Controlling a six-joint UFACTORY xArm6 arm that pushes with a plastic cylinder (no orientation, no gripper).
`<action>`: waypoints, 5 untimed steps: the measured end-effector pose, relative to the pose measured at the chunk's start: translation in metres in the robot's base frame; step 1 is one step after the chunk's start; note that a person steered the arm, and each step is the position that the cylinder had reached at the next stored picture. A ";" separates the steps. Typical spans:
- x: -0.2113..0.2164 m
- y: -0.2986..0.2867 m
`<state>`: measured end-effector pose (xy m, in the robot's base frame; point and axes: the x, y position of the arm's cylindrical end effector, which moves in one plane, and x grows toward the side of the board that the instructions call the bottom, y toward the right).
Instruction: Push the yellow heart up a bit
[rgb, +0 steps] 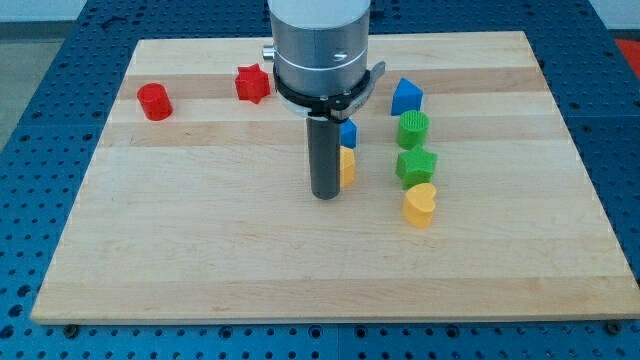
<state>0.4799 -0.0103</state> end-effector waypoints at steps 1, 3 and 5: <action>0.005 -0.001; 0.032 -0.076; 0.038 -0.065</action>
<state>0.5183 -0.0757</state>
